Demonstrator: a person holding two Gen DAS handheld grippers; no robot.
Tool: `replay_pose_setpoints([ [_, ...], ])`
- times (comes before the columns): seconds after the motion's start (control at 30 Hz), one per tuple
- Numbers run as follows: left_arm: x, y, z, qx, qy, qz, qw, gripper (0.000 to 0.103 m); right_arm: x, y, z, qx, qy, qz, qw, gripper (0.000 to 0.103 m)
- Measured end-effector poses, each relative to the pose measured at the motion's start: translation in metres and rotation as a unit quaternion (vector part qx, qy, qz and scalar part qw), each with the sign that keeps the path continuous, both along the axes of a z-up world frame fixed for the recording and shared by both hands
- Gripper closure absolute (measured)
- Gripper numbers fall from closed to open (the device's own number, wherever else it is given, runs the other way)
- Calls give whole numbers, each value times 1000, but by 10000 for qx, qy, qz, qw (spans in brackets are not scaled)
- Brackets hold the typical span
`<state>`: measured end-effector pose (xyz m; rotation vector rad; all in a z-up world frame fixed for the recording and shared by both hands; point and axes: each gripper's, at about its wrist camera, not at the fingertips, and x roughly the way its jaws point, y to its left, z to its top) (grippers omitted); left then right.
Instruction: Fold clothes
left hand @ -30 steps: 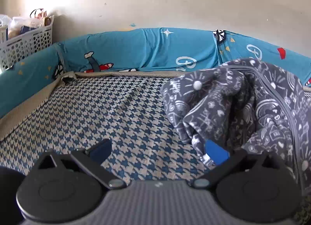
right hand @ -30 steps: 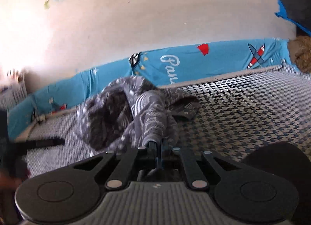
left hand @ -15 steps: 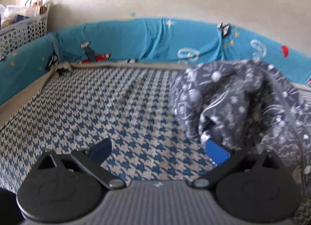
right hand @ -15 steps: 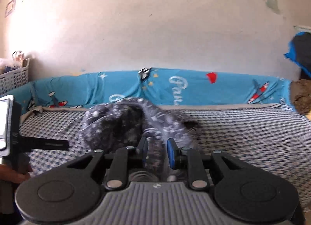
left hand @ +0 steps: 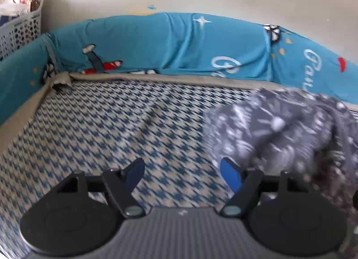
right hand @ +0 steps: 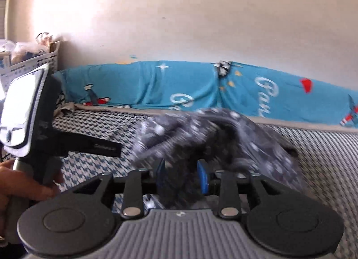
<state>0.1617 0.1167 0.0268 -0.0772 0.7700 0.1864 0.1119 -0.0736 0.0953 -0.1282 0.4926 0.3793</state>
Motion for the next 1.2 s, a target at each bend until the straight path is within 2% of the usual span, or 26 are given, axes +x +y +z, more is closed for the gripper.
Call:
replay_pose_setpoints([
  [0.03, 5, 4, 1, 24, -12, 61, 10000, 12, 6, 7, 1, -37, -25, 98, 9999, 68],
  [0.13, 13, 20, 7, -7, -93, 185, 9998, 3, 25, 26, 1, -205, -88, 363, 9991, 64],
  [0.3, 15, 46, 7, -274, 10, 456, 9986, 0, 58, 45, -10, -508, -86, 533, 9973, 57],
  [0.4, 16, 60, 6, -371, 86, 623, 9973, 0, 70, 60, -20, -757, -174, 675, 9947, 42],
  [0.47, 16, 66, 5, -379, 100, 740, 9965, 0, 79, 71, -31, -1012, -204, 788, 9915, 27],
  [0.6, 17, 75, 2, -379, 156, 967, 9945, 0, 97, 87, -58, -1530, -18, 873, 9844, 26],
  [0.73, 16, 79, 1, -446, 184, 1073, 9931, 0, 113, 97, -84, -1933, 82, 714, 9785, 26],
  [0.8, 15, 77, -1, -473, 194, 1067, 9930, 0, 117, 101, -91, -2066, 13, 635, 9764, 30],
  [0.83, 16, 76, -1, -490, 200, 1060, 9930, 0, 119, 103, -94, -2133, -22, 595, 9752, 39],
  [0.87, 16, 76, -2, -497, 207, 1062, 9929, 0, 122, 105, -97, -2199, -56, 555, 9739, 53],
  [0.9, 17, 75, -2, -493, 214, 1075, 9928, 0, 125, 105, -99, -2207, -61, 507, 9740, 61],
  [0.93, 17, 75, -2, -489, 215, 1090, 9926, 0, 130, 103, -98, -2128, -21, 447, 9761, 75],
  [0.97, 17, 75, -2, -488, 214, 1105, 9925, 0, 135, 100, -96, -1992, 44, 375, 9792, 84],
  [1.1, 16, 76, -2, -508, 191, 1154, 9918, 0, 160, 85, -67, -990, 395, -20, 9943, 90],
  [1.2, 16, 76, -2, -499, 171, 1186, 9915, 0, 173, 80, -28, -325, 361, -135, 9987, 91],
])
